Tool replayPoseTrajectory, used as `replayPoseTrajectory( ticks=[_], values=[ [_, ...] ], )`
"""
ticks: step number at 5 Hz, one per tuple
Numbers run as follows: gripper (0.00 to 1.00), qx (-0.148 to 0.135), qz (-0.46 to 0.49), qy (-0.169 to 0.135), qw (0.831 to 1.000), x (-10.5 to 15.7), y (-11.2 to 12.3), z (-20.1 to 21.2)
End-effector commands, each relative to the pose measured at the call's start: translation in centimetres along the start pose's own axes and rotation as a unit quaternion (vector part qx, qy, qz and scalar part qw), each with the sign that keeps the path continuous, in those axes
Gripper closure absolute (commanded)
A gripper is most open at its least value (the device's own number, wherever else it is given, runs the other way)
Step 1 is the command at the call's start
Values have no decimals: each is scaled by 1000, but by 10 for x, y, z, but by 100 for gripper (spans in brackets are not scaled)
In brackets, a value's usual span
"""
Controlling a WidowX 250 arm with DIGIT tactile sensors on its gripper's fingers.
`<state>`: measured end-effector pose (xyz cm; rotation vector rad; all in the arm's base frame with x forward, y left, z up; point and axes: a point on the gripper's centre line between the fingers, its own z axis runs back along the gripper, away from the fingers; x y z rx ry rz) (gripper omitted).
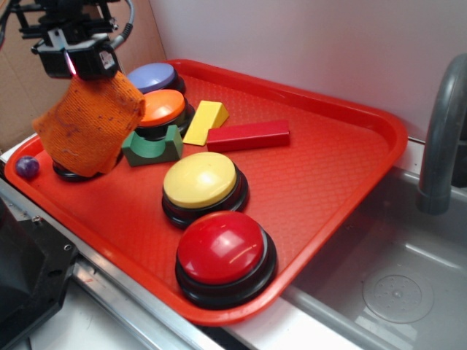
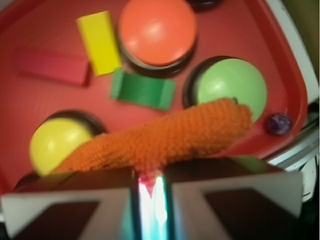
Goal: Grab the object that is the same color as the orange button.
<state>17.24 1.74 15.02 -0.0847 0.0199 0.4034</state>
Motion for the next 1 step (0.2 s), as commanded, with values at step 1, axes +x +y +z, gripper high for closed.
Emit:
replayPoseTrajectory(
  ticks=[1],
  values=[
    [100, -1, -67, -24, 997, -6, -7, 15]
  ],
)
